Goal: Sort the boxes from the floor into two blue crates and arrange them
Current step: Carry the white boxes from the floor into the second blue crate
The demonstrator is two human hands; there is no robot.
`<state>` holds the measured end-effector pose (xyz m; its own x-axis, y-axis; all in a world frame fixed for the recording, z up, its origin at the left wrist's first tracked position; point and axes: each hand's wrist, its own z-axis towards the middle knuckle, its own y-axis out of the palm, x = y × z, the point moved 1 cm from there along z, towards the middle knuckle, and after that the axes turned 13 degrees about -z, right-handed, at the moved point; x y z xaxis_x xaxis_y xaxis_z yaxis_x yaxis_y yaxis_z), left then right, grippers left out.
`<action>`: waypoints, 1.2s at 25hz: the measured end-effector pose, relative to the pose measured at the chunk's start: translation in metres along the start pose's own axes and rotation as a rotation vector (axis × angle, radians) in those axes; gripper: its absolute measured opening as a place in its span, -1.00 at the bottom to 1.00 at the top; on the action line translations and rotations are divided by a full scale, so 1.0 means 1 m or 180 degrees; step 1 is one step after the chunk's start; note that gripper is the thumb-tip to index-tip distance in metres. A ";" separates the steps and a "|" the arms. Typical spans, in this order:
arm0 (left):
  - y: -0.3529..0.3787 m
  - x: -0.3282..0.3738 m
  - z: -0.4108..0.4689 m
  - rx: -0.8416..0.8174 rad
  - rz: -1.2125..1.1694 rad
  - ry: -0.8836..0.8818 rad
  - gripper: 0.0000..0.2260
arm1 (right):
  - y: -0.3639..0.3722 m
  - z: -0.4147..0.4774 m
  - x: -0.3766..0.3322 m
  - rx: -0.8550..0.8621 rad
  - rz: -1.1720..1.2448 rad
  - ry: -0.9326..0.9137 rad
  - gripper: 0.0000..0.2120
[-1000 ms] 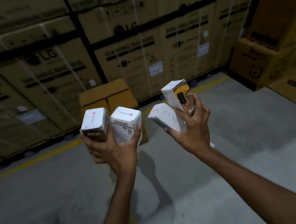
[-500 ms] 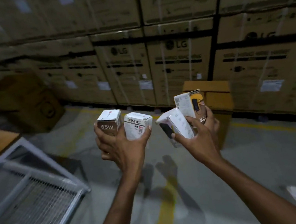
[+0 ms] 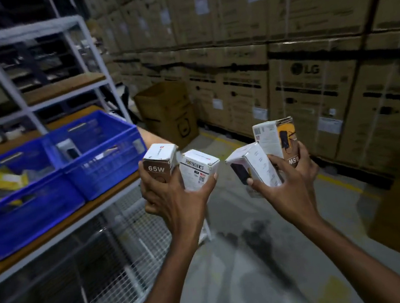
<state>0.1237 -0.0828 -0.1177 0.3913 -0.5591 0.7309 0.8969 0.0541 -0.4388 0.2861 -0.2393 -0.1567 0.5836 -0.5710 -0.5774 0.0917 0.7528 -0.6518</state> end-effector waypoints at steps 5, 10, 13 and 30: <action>-0.059 -0.067 0.086 0.0302 0.0115 0.0019 -0.29 | 0.082 0.016 -0.117 -0.0173 0.0332 -0.0349 -0.34; -0.088 -0.121 0.164 0.0621 0.0169 -0.0038 -0.26 | 0.150 0.046 -0.207 -0.0292 0.0577 -0.0713 -0.38; -0.091 -0.150 0.218 0.0698 0.0098 0.0003 -0.27 | 0.195 0.079 -0.251 -0.0328 0.0719 -0.0917 -0.40; -0.055 -0.302 0.477 -0.0468 0.0524 0.0261 -0.17 | 0.431 0.249 -0.425 -0.0381 -0.0186 -0.1916 -0.39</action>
<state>0.0543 0.4777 -0.0650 0.5064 -0.6185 0.6009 0.7804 0.0324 -0.6244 0.2785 0.4099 -0.0695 0.9366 -0.2989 -0.1829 0.0665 0.6640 -0.7448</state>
